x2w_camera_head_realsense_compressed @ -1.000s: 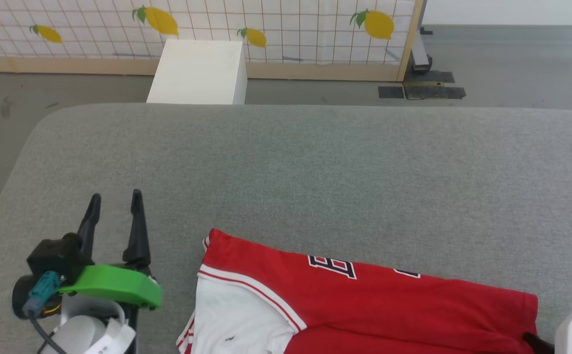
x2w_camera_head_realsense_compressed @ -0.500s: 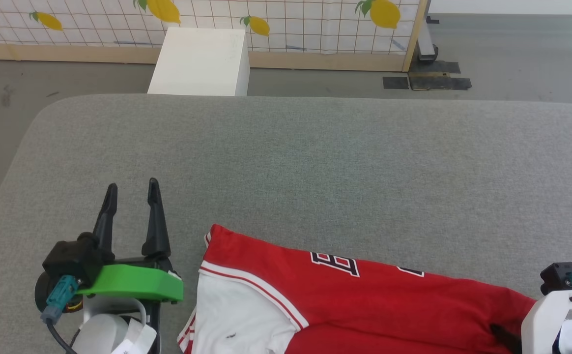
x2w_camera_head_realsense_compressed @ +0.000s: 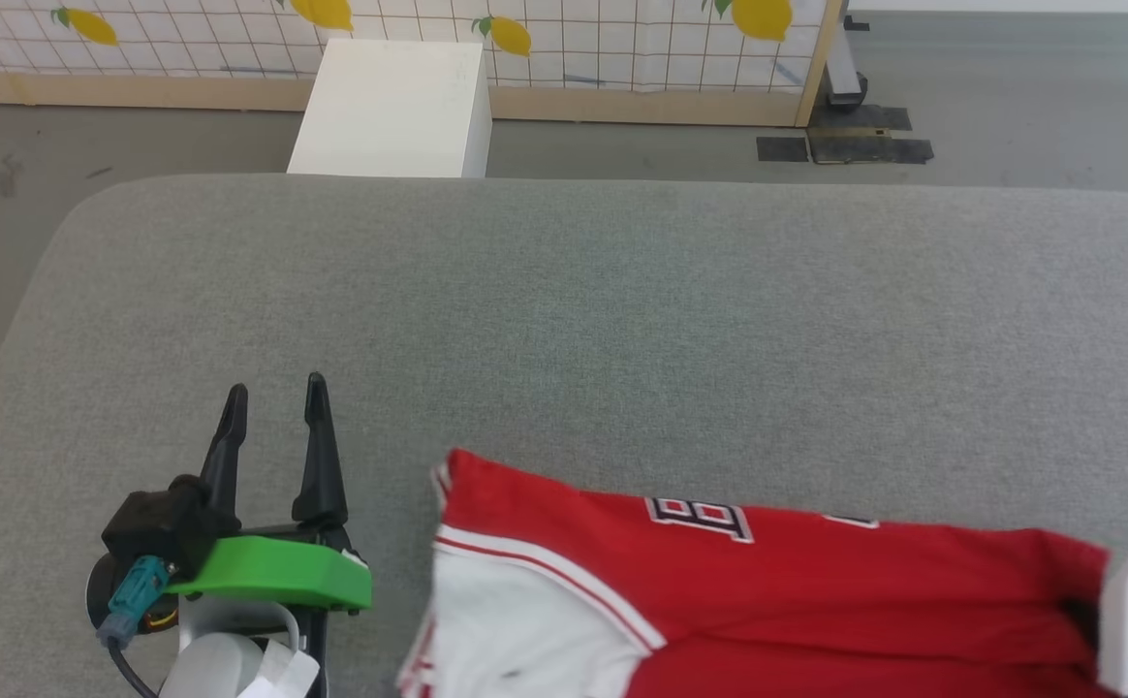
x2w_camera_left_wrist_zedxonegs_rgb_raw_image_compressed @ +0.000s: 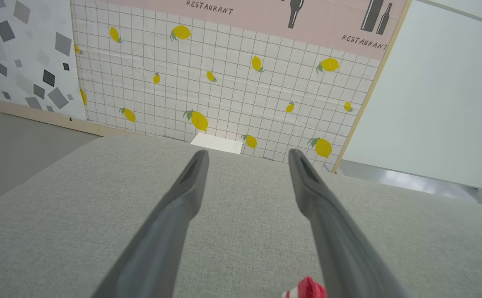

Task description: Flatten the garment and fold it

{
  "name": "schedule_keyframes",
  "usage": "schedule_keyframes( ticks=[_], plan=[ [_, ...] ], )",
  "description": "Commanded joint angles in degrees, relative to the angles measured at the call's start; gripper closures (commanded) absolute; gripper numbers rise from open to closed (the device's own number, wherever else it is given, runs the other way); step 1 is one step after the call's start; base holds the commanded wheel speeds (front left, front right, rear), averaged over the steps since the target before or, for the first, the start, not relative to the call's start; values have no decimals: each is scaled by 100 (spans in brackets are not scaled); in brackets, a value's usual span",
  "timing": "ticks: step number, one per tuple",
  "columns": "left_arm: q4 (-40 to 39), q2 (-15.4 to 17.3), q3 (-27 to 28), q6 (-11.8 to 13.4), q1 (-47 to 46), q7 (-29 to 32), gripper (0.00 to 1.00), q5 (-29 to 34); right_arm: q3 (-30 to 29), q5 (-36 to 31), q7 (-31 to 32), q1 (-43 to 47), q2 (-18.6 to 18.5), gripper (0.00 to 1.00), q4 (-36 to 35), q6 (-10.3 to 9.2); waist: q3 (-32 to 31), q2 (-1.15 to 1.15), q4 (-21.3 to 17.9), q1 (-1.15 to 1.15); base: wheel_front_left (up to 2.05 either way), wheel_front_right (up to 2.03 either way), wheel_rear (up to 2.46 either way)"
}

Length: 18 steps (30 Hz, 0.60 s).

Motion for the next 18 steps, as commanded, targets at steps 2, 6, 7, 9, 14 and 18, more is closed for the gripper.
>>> schedule_keyframes(
  ticks=[2,6,7,9,14,18],
  plan=[
    [42,-39,10,-36,7,-26,0,57,-310,-129,22,-192,-213,100,135,-13,44,0,-3,0,0,0,0],
    [94,-49,-25,-26,-55,-25,0,132,-826,-398,56,-424,-457,100,490,-13,116,0,-3,0,0,0,0],
    [111,-42,-40,-21,-71,-25,0,155,-950,-503,58,-477,-489,100,588,-13,126,0,-4,0,0,0,0],
    [160,-27,-72,2,-103,-23,0,209,-1226,-749,70,-603,-524,100,835,-13,145,0,-7,0,0,0,0],
    [268,23,-152,48,-138,15,0,321,-1430,-1164,171,-770,-471,100,1107,-13,122,0,-16,0,0,0,0],
    [322,78,-190,87,-114,45,0,389,-1035,-1422,533,-692,-562,100,921,-13,31,0,-57,0,0,0,0]
  ],
)
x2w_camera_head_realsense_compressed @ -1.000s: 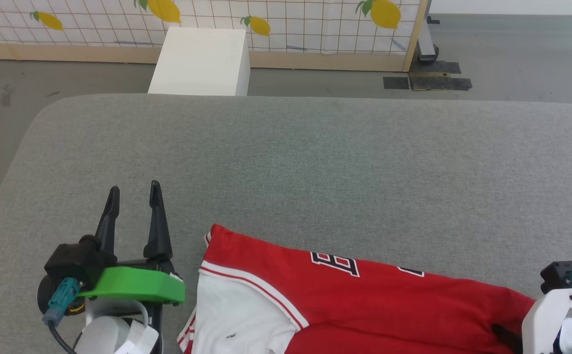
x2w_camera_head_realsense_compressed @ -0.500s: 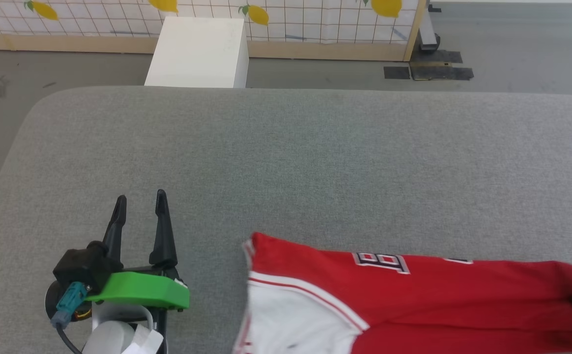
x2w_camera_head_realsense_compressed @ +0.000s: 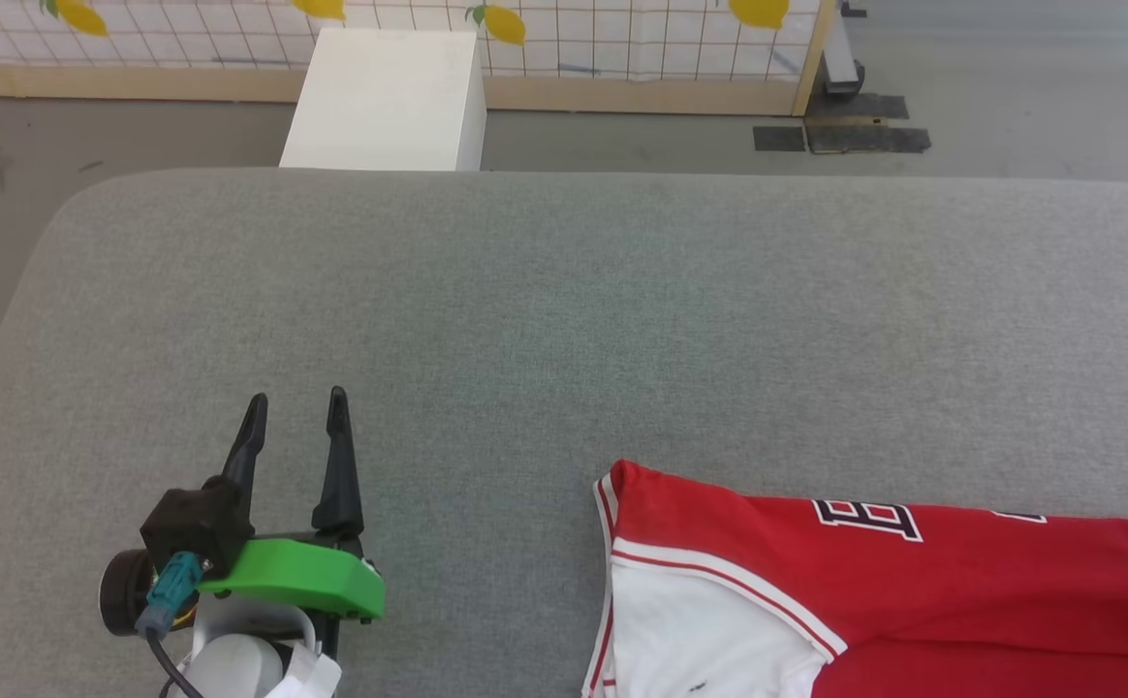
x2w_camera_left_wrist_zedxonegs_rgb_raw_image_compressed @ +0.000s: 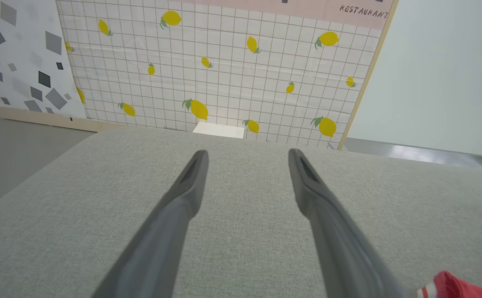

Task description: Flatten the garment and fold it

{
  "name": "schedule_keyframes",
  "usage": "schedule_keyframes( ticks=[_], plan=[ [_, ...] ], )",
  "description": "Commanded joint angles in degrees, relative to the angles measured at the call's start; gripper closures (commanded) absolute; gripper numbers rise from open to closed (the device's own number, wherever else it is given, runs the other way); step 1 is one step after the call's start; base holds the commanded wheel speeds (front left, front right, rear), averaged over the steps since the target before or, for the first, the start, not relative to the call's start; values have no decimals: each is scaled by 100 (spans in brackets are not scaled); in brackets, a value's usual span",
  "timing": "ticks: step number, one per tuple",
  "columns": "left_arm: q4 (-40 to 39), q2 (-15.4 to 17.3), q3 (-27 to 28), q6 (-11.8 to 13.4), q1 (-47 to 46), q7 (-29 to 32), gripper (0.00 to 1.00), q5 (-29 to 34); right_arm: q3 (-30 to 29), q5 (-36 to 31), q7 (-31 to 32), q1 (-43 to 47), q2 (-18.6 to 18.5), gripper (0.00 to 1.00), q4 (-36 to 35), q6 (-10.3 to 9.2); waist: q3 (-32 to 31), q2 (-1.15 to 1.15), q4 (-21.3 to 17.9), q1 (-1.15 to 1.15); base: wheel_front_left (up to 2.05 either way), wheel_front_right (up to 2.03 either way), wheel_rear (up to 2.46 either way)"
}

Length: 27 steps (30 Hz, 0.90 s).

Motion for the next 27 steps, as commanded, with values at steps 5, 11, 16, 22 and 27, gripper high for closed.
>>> schedule_keyframes(
  ticks=[5,11,16,22,27],
  plan=[
    [21,57,28,75,36,-6,0,-1,615,120,512,144,-86,100,-933,-11,-138,0,-89,0,0,0,0],
    [-6,27,77,115,93,-19,0,-77,1420,737,1279,434,-155,100,-2612,-11,-192,0,-133,0,0,0,0],
    [-36,1,85,118,127,-34,0,-100,2003,1123,1563,437,232,100,-3254,-11,-206,0,-108,0,0,0,0],
    [-6,-45,38,71,128,-48,0,-118,2823,1233,1425,186,838,100,-3120,-11,-190,0,106,0,0,0,0],
    [19,-76,5,47,129,-56,0,-119,3358,1172,1109,-127,1280,100,-2782,-11,-132,0,321,0,0,0,0]
  ],
)
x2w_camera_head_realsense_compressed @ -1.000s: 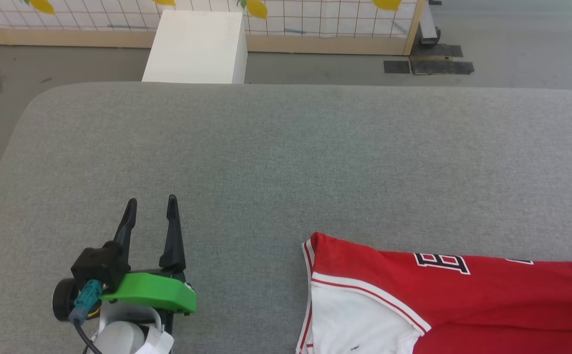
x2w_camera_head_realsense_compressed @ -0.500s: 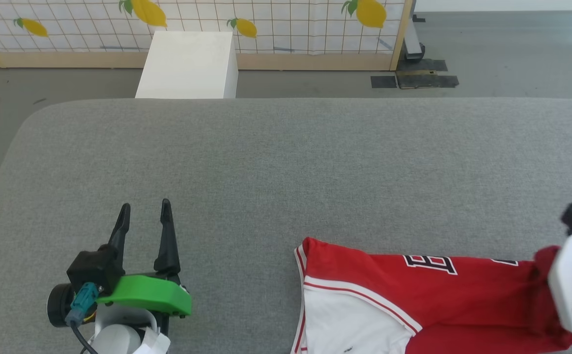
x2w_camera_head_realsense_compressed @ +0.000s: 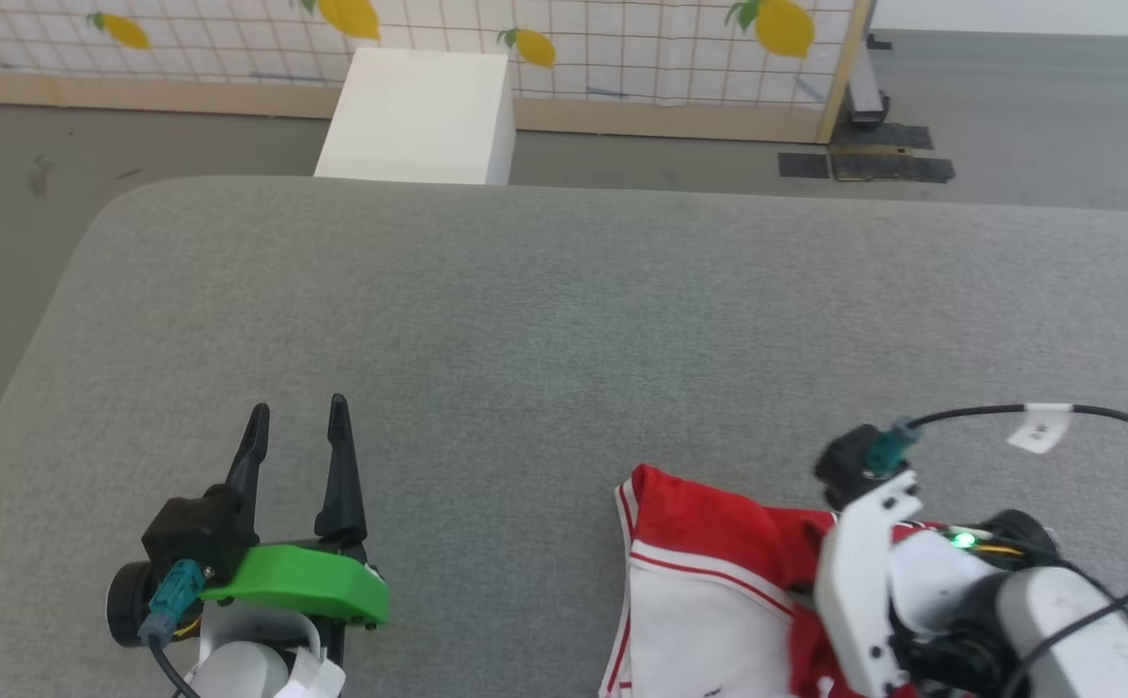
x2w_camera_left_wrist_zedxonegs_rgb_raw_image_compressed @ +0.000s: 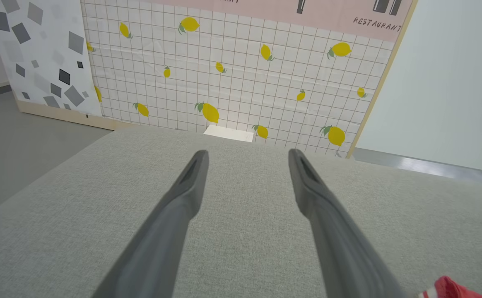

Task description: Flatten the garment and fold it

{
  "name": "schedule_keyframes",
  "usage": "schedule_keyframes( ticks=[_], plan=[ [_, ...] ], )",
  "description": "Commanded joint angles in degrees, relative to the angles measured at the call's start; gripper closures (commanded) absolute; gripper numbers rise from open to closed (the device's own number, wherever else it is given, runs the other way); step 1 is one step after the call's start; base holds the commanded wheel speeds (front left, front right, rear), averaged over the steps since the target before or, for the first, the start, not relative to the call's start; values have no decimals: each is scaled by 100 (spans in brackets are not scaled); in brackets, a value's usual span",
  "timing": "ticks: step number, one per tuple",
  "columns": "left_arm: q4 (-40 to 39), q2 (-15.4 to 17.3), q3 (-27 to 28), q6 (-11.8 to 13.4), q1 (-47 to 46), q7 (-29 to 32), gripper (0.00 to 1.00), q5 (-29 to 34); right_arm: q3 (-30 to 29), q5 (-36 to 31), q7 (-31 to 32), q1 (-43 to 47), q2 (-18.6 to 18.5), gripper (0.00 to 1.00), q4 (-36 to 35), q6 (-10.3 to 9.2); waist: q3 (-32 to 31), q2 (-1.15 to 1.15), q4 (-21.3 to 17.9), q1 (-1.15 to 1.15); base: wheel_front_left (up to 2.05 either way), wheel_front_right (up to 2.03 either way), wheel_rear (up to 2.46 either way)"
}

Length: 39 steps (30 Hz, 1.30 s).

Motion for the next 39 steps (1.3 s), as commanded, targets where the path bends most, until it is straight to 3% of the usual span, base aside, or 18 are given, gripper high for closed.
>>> schedule_keyframes(
  ticks=[1,7,14,15,16,20,28,32,39],
  plan=[
    [19,-23,-9,-20,63,-34,0,-26,100,-14,-116,-134,121,100,100,-10,51,0,128,0,0,0,0],
    [47,-70,-46,-46,55,-40,0,-34,633,-113,-539,-394,523,100,629,-10,119,0,315,0,0,0,0],
    [88,-118,-49,-70,42,-46,0,-49,763,-297,-1146,-561,829,100,1490,-10,180,0,412,0,0,0,0],
    [95,-118,-46,-72,44,-46,0,-48,730,-322,-1274,-580,870,82,1612,-10,180,0,409,0,0,0,0],
    [96,-120,-40,-70,41,-47,0,-44,759,-336,-1327,-596,874,0,1699,-10,175,0,403,0,0,0,0],
    [85,-107,17,-49,67,-49,0,-34,860,-50,-1488,-677,941,0,1760,-10,119,0,305,0,0,0,0],
    [78,-56,75,-59,180,-50,0,-50,762,664,-1752,-813,767,0,711,-10,-131,0,22,0,0,0,0],
    [63,-38,80,-52,219,-51,0,-62,242,615,-1818,-670,491,0,249,-10,-214,0,-96,0,0,0,0],
    [29,-30,77,-37,241,-51,0,-59,-1250,48,-1839,-25,254,0,-54,-10,-239,0,-233,0,0,0,0]
  ],
)
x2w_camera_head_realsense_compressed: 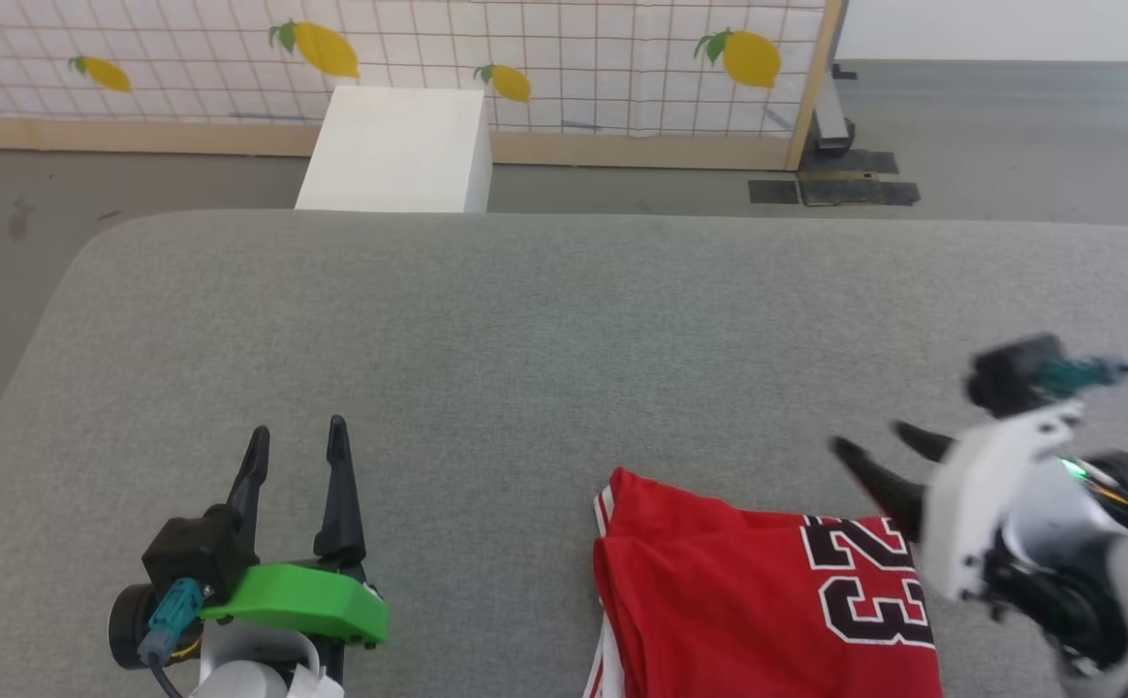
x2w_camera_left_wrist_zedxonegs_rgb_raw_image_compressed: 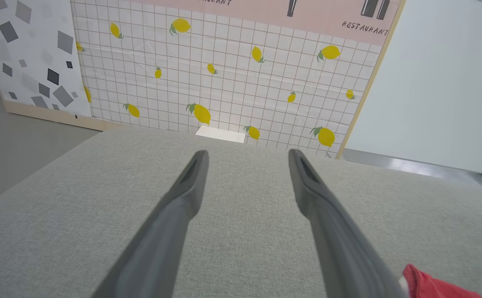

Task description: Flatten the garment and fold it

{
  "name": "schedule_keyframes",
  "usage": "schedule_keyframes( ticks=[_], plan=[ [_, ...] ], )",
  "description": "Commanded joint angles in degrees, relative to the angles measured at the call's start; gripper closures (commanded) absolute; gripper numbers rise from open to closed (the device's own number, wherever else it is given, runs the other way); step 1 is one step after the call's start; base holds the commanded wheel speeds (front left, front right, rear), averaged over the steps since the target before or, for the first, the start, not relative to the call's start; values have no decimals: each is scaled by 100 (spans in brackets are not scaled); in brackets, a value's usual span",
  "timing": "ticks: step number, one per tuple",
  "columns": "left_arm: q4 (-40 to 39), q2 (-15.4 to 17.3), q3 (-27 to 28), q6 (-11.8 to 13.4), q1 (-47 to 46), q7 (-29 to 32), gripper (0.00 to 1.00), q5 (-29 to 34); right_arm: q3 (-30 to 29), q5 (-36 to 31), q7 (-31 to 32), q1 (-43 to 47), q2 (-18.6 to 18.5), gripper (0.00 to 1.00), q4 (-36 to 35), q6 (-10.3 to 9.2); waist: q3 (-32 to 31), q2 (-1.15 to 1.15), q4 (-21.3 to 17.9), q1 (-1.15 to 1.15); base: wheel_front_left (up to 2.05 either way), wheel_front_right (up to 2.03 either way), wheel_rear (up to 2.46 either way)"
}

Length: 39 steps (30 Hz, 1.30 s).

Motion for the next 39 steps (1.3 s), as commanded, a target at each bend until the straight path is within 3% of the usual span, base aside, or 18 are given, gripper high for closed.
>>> schedule_keyframes(
  ticks=[1,5,11,26,28,29,34,39],
  plan=[
    [-17,29,8,12,62,-26,0,-42,-180,-132,31,179,-1,0,-13,-9,1,0,-30,0,0,0,0],
    [-17,12,-2,18,51,-26,0,-41,-668,-465,160,582,15,0,125,-9,52,0,-56,0,0,0,0],
    [10,-12,-40,-3,-24,-26,0,-30,-837,-850,346,968,134,0,489,-9,167,0,-12,0,0,0,0],
    [84,-91,-132,-65,-264,-27,0,-11,33,-865,320,889,209,0,1521,-9,473,0,192,0,0,0,0],
    [100,-101,-134,-72,-281,-27,0,-2,117,-817,325,841,184,75,1612,-9,482,0,218,0,0,0,0],
    [107,-106,-135,-74,-285,-27,0,2,153,-790,299,801,163,100,1626,-9,482,0,228,0,0,0,0],
    [115,-121,-89,-67,-249,-27,0,-5,340,-686,229,589,13,100,1494,-9,437,0,184,0,0,0,0],
    [-9,-162,-24,-59,-148,-27,0,1,739,-629,327,255,-425,100,1071,-9,390,0,-140,0,0,0,0]
  ],
)
